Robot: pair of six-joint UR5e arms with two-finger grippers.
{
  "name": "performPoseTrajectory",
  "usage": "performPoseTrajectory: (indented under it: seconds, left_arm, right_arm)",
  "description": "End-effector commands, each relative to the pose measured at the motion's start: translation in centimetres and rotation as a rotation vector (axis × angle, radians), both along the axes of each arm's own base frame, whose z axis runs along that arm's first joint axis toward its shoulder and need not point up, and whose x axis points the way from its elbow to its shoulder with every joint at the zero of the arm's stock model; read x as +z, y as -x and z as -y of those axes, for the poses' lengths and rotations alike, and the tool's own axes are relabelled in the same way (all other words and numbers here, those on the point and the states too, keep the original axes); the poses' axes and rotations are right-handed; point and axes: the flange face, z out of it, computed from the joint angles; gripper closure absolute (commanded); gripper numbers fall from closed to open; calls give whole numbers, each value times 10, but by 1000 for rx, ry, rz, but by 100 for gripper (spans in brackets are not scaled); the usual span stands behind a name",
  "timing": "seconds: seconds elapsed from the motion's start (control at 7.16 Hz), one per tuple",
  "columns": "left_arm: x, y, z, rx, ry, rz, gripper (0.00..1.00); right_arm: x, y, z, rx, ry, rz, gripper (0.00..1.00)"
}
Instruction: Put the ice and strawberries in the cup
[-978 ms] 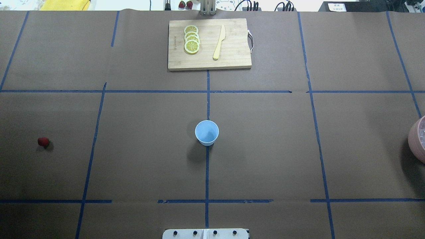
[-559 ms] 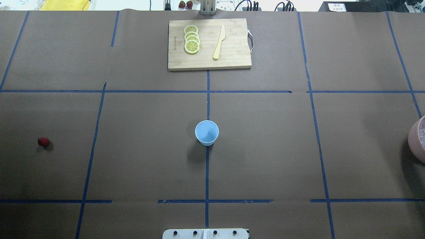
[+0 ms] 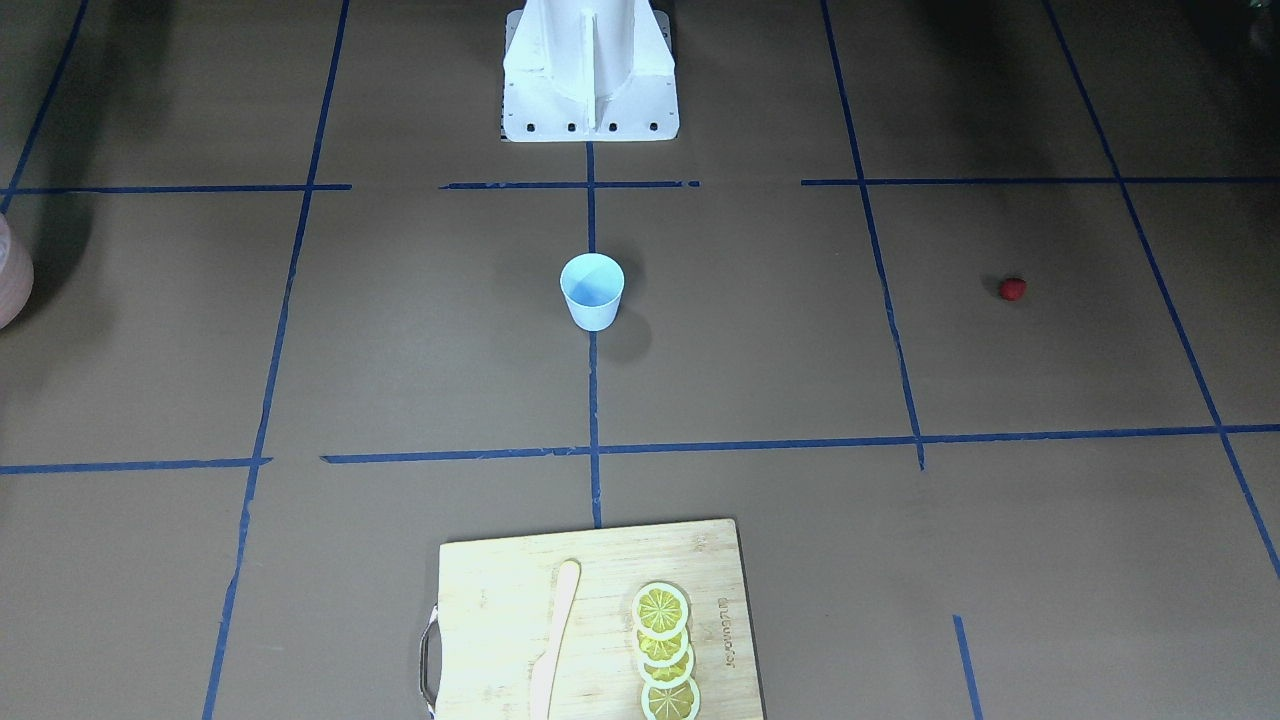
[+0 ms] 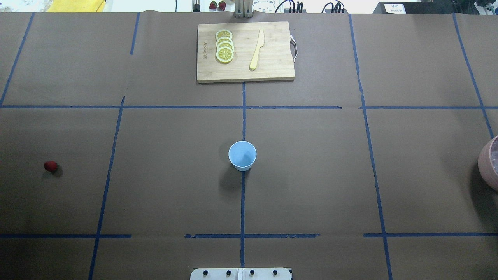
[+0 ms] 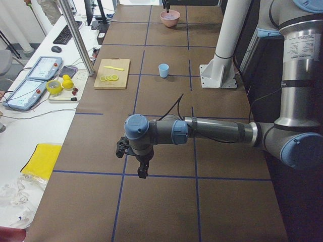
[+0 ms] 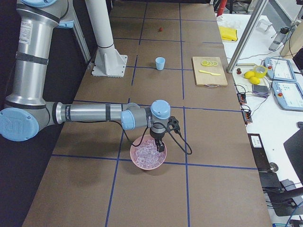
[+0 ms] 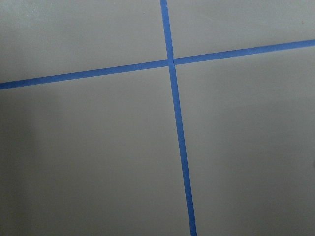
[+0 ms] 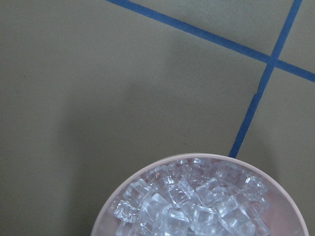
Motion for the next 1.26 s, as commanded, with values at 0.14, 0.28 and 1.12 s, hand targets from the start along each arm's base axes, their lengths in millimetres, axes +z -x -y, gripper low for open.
performPoseTrajectory:
  seconds: [0.14,0.28,1.12]
  left_arm:
    - [0,0,0,0,0,0,0]
    - [0,0,0,0,0,0,0]
    - [0,0,0,0,0,0,0]
  right_arm:
    - [24,14,-2,-5,6,0,12]
    - [24,18,-2,-15,6,0,15]
    - [21,21,-4,-29,-6,3,85]
